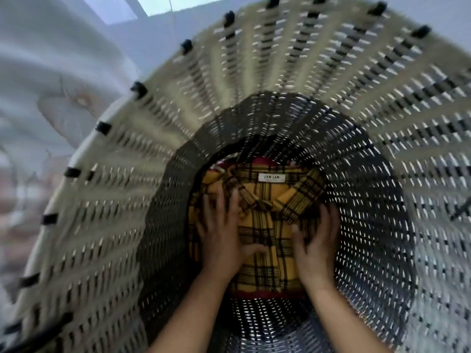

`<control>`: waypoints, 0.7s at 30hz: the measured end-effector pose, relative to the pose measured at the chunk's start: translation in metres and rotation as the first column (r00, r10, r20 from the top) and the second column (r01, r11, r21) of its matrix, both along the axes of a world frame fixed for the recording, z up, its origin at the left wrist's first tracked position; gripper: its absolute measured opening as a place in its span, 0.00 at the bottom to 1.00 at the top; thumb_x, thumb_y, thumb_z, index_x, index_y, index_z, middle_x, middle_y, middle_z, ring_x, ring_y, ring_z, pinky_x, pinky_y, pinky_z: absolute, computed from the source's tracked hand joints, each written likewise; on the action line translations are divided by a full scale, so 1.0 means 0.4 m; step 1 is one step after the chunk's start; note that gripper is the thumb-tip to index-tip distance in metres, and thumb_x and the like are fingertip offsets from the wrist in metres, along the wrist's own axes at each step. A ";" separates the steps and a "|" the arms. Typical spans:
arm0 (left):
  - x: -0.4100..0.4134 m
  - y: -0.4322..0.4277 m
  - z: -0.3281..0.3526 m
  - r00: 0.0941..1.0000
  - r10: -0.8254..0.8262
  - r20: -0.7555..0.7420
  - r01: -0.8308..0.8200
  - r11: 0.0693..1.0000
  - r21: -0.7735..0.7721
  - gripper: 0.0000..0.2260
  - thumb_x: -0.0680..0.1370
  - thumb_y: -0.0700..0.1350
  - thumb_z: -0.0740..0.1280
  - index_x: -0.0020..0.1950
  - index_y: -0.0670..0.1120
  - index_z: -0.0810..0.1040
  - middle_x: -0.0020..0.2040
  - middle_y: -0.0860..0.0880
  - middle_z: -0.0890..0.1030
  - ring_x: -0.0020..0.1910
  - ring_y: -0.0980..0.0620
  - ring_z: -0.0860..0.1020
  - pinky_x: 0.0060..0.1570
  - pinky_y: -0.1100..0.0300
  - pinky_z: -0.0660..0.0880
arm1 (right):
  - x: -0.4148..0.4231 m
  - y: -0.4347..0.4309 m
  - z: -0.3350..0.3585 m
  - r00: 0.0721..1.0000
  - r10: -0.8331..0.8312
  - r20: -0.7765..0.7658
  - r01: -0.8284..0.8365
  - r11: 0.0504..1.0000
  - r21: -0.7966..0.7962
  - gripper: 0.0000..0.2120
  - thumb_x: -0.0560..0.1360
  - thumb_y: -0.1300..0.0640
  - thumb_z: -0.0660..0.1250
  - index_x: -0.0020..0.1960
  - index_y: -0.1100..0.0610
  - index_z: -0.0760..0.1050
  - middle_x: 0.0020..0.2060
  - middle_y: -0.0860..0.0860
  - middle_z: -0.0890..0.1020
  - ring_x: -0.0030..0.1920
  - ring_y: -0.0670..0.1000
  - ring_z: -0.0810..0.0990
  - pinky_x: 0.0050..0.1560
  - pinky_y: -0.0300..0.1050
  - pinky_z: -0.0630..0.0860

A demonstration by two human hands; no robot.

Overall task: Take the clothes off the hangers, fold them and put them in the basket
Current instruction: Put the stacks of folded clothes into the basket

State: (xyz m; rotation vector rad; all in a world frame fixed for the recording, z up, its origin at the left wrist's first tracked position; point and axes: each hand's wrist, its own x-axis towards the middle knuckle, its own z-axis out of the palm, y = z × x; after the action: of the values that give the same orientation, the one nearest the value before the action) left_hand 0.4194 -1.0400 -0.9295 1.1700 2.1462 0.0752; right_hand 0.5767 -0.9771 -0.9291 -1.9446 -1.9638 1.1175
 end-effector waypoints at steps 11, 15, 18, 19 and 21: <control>0.009 -0.017 -0.068 0.988 -0.147 0.038 0.151 0.925 -0.350 0.56 0.62 0.74 0.63 0.67 0.56 0.22 0.69 0.47 0.22 0.68 0.38 0.25 0.66 0.31 0.37 | 0.045 0.022 -0.135 0.710 0.558 0.430 -0.488 0.829 -0.271 0.53 0.62 0.25 0.21 0.77 0.57 0.44 0.76 0.60 0.47 0.76 0.60 0.47 0.70 0.49 0.36; 0.017 -0.016 -0.022 0.990 -0.115 0.076 0.136 0.914 -0.382 0.55 0.65 0.71 0.65 0.67 0.53 0.23 0.69 0.49 0.23 0.68 0.41 0.25 0.67 0.30 0.40 | 0.030 0.030 -0.096 0.669 0.589 0.453 -0.471 0.808 -0.355 0.41 0.73 0.30 0.36 0.76 0.56 0.35 0.76 0.59 0.40 0.76 0.57 0.40 0.73 0.49 0.36; 0.029 -0.024 0.070 0.991 -0.022 0.133 0.066 0.941 -0.332 0.51 0.69 0.68 0.64 0.66 0.56 0.23 0.71 0.53 0.25 0.72 0.44 0.28 0.70 0.33 0.40 | 0.036 0.015 -0.022 0.722 0.564 0.401 -0.467 0.824 -0.320 0.39 0.75 0.32 0.39 0.75 0.55 0.32 0.73 0.56 0.33 0.75 0.55 0.37 0.73 0.48 0.37; 0.032 -0.028 0.108 0.987 0.037 0.158 0.012 0.955 -0.297 0.50 0.70 0.67 0.64 0.65 0.59 0.22 0.72 0.55 0.26 0.73 0.46 0.29 0.71 0.34 0.41 | 0.037 0.002 0.010 0.744 0.548 0.381 -0.466 0.836 -0.291 0.40 0.72 0.30 0.34 0.74 0.55 0.33 0.72 0.55 0.33 0.75 0.54 0.38 0.72 0.47 0.38; 0.034 -0.035 0.188 0.964 0.149 0.218 -0.108 0.976 -0.188 0.49 0.71 0.65 0.65 0.64 0.64 0.21 0.72 0.57 0.28 0.75 0.50 0.34 0.73 0.40 0.45 | 0.031 -0.023 0.083 0.786 0.519 0.334 -0.439 0.851 -0.288 0.44 0.66 0.27 0.29 0.72 0.55 0.34 0.72 0.53 0.34 0.75 0.53 0.40 0.72 0.46 0.39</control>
State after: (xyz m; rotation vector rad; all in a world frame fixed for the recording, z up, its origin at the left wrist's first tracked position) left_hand 0.4331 -1.0541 -0.8543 0.8746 1.9766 0.0752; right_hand 0.5893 -0.9864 -0.8959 -1.9369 -2.7986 1.1112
